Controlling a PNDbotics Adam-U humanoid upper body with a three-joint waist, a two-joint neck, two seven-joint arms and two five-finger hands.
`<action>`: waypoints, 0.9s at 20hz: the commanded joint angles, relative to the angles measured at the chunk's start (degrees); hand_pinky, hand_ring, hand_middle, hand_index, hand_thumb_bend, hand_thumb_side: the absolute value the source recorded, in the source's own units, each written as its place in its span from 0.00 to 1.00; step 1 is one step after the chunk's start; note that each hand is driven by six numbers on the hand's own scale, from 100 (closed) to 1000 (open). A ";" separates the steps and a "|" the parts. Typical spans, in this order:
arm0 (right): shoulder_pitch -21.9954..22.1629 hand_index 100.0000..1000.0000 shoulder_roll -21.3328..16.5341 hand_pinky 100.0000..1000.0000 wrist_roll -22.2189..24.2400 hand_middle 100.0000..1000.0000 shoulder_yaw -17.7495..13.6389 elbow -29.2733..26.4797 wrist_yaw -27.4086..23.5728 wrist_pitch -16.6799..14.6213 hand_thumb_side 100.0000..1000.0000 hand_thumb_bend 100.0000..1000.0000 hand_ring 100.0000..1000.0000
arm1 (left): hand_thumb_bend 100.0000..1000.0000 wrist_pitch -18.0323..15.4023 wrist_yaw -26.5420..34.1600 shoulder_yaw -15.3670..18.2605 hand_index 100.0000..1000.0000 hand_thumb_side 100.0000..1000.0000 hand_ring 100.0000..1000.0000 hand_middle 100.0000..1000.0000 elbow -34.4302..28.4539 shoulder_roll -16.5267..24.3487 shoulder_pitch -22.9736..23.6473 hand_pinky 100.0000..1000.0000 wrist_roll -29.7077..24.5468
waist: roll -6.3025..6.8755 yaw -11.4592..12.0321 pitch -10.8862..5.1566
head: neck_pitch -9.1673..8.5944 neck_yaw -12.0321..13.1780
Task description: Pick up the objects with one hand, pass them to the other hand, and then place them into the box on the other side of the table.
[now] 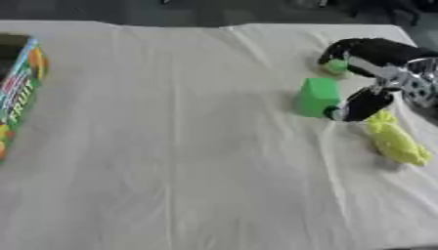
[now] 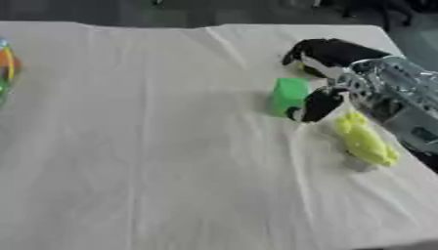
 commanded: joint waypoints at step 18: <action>-3.12 0.88 0.88 0.92 16.07 0.94 0.17 5.95 0.81 16.29 0.08 0.38 0.93 | 0.11 -0.07 0.23 0.15 0.74 0.79 0.71 0.78 -0.81 0.45 -1.37 0.57 -0.17 | 0.05 0.44 -0.29 | -0.80 -1.21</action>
